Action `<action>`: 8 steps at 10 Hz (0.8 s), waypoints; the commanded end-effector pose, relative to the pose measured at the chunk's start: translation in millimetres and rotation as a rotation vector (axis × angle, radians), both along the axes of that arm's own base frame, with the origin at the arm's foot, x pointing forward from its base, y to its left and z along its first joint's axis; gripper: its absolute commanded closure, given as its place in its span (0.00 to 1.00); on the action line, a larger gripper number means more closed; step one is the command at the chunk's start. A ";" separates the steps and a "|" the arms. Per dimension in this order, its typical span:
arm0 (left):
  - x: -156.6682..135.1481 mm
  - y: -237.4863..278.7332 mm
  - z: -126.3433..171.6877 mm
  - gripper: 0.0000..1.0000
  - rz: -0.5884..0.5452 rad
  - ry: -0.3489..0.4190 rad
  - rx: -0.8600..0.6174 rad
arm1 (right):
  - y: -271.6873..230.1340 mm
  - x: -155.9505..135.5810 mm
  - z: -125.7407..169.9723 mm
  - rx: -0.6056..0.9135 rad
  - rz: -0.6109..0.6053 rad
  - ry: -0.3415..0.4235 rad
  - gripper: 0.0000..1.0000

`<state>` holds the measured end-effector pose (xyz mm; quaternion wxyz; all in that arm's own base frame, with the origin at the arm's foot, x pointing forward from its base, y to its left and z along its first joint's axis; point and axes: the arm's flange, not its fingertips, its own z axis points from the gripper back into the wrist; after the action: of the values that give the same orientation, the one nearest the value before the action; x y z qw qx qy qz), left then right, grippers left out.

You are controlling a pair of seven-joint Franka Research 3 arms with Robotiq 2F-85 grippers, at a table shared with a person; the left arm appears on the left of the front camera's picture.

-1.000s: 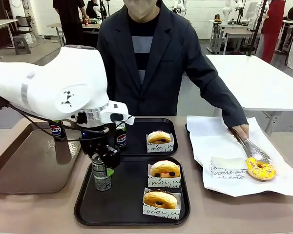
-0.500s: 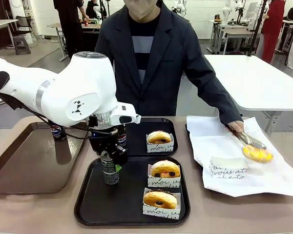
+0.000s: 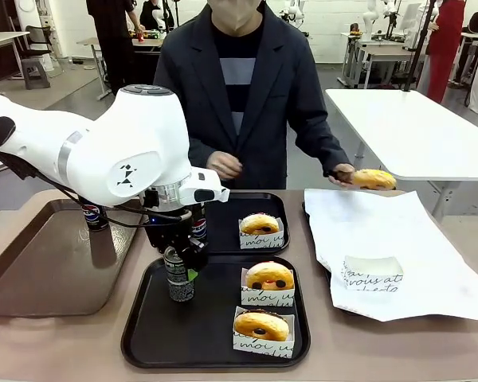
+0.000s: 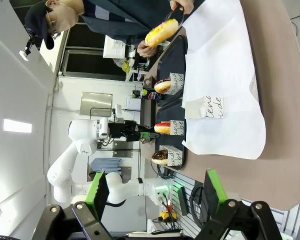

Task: Set up donuts and drinks on trays.
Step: Pick up one Pepsi coke from the Handle tray and place it on the Flat Tray without a Pepsi coke.

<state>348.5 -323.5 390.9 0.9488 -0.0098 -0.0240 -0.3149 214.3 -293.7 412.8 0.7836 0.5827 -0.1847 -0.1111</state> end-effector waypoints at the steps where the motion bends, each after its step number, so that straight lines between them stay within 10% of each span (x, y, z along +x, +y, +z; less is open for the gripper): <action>1: 5.4 -4.0 -1.7 0.41 0.015 -0.039 0.004 | -1.3 0.5 0.2 0.007 0.001 -0.027 0.00; 8: 10.9 -10.7 -13.9 0.41 0.034 -0.111 -0.019 | -1.3 0.5 0.2 0.007 0.001 -0.027 0.00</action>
<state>357.1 -328.5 379.0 0.9499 -0.0133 -0.0645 -0.3057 214.3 -293.7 412.8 0.7836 0.5827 -0.1847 -0.1111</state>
